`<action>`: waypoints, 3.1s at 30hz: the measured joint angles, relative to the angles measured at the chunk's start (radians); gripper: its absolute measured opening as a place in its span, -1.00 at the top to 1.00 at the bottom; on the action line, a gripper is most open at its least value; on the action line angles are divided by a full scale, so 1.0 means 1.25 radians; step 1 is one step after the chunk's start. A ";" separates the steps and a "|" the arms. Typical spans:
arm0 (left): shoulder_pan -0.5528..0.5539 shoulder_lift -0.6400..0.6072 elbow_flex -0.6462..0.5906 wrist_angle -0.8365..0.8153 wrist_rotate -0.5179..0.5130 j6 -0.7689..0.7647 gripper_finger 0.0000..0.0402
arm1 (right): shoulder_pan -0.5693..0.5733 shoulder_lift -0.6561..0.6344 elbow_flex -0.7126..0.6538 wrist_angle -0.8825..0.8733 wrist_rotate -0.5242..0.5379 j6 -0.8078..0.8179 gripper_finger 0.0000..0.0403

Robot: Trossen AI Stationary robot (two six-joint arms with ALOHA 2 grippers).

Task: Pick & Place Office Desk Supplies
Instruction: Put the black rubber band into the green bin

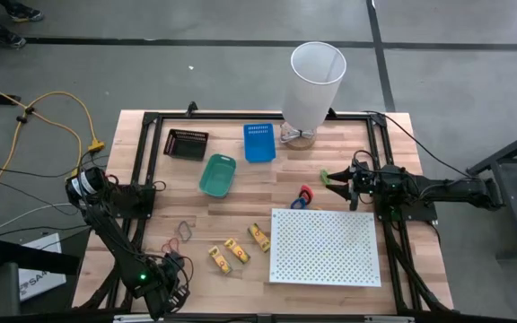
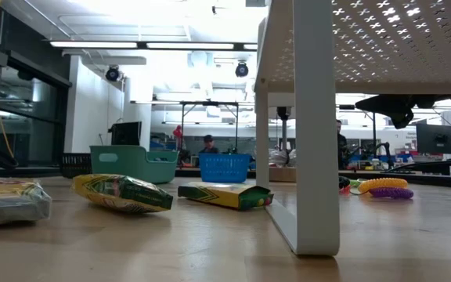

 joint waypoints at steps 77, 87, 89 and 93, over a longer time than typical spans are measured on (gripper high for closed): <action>0.798 -0.211 0.001 -0.125 0.096 1.124 1.00 | 0.000 0.000 0.000 0.001 0.000 0.000 0.07; 0.977 -0.211 0.027 -0.103 0.139 1.244 1.00 | 0.000 0.000 0.000 0.000 0.000 0.000 0.07; 1.003 -0.211 0.039 -0.104 0.139 1.260 1.00 | 0.000 0.000 0.000 0.000 0.000 0.000 0.07; 1.045 -0.211 0.055 -0.103 0.139 1.285 1.00 | 0.000 0.000 0.000 0.001 0.000 0.000 0.07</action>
